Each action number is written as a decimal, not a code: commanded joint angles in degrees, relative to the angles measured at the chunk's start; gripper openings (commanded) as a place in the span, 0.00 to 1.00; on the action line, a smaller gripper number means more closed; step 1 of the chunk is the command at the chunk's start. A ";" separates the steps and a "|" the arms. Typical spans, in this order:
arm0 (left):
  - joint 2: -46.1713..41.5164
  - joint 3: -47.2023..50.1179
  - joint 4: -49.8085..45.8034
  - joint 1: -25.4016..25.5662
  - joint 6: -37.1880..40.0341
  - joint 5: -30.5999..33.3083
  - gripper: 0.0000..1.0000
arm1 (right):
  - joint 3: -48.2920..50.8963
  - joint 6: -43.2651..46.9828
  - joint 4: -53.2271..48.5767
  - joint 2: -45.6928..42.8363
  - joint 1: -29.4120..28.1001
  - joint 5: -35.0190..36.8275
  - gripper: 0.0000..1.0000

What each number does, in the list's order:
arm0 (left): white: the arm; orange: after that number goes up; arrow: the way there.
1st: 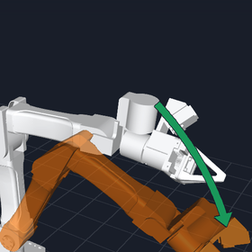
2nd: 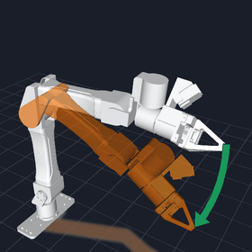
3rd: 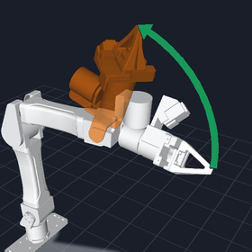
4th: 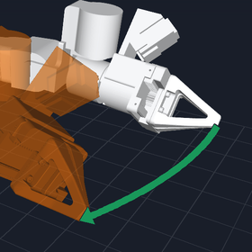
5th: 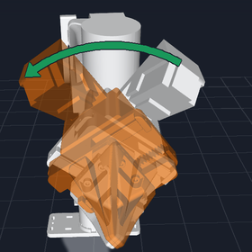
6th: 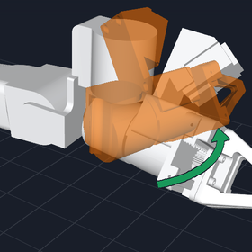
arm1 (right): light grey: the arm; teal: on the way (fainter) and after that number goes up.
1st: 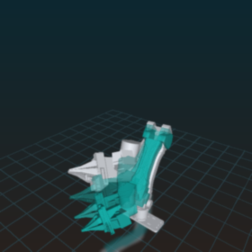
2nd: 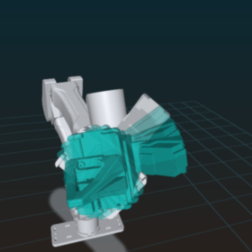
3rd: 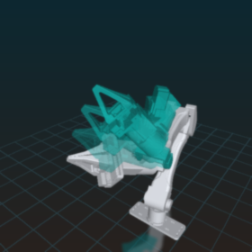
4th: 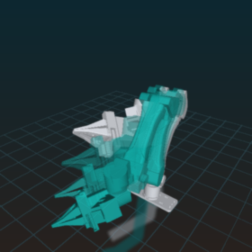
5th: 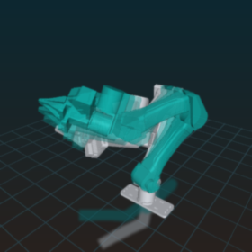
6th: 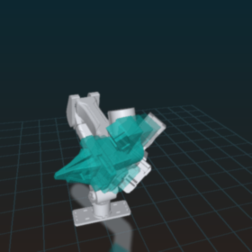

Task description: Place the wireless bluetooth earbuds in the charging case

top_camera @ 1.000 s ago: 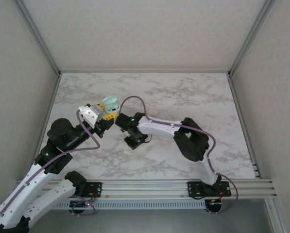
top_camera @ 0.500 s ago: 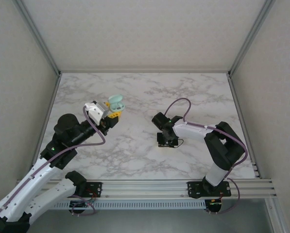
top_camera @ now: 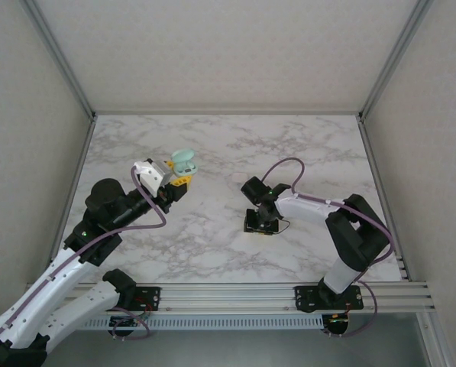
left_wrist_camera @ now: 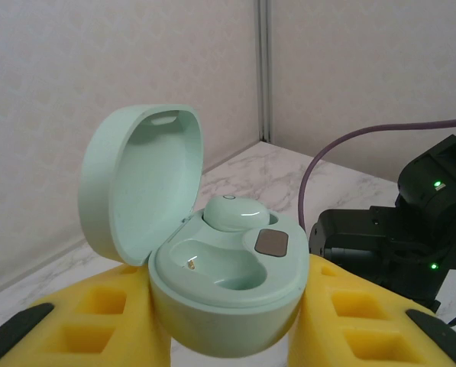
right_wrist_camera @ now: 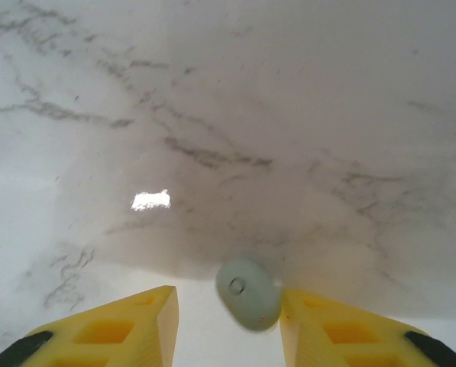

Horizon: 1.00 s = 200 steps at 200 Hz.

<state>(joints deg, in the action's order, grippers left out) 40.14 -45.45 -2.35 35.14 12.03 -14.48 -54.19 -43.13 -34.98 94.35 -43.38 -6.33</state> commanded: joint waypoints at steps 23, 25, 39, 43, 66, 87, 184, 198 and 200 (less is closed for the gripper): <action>0.19 -0.52 3.30 -0.33 -1.29 -1.21 0.25 | -0.28 2.19 -0.95 -2.17 -1.18 -3.32 0.42; 0.26 -0.52 3.36 -0.33 -1.31 -1.24 0.25 | -0.40 2.34 -0.90 -2.15 -1.18 -3.53 0.42; 0.37 -0.60 3.33 -0.33 -1.30 -1.34 0.25 | -0.88 3.23 -0.35 -1.82 -1.58 -4.62 0.42; 0.33 -0.60 3.32 -0.33 -1.28 -1.34 0.25 | -0.98 3.17 -0.35 -1.78 -1.77 -4.60 0.42; 0.38 -0.71 3.32 -0.31 -1.24 -1.20 0.25 | -2.86 3.93 -2.04 -0.28 -2.27 -3.76 0.42; 0.24 -0.79 2.89 -0.33 -1.21 -1.25 0.25 | -5.17 4.70 -5.36 0.34 -3.21 -0.66 0.42; 0.12 -0.92 2.54 -0.33 -0.91 -0.99 0.25 | -11.84 7.70 -11.92 7.06 -4.17 8.39 0.35; 0.27 -1.00 2.53 -0.33 -0.79 -0.92 0.25 | -12.41 8.08 -11.90 8.09 -4.10 7.91 0.35; 0.28 -0.99 2.53 -0.33 -0.81 -0.91 0.25 | -12.42 8.14 -11.81 8.17 -4.09 7.86 0.35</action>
<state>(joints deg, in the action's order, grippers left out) 40.66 -45.45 -1.48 35.14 11.79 -14.52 -64.53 -36.91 -44.69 100.51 -47.13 0.45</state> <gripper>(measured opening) 0.353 0.350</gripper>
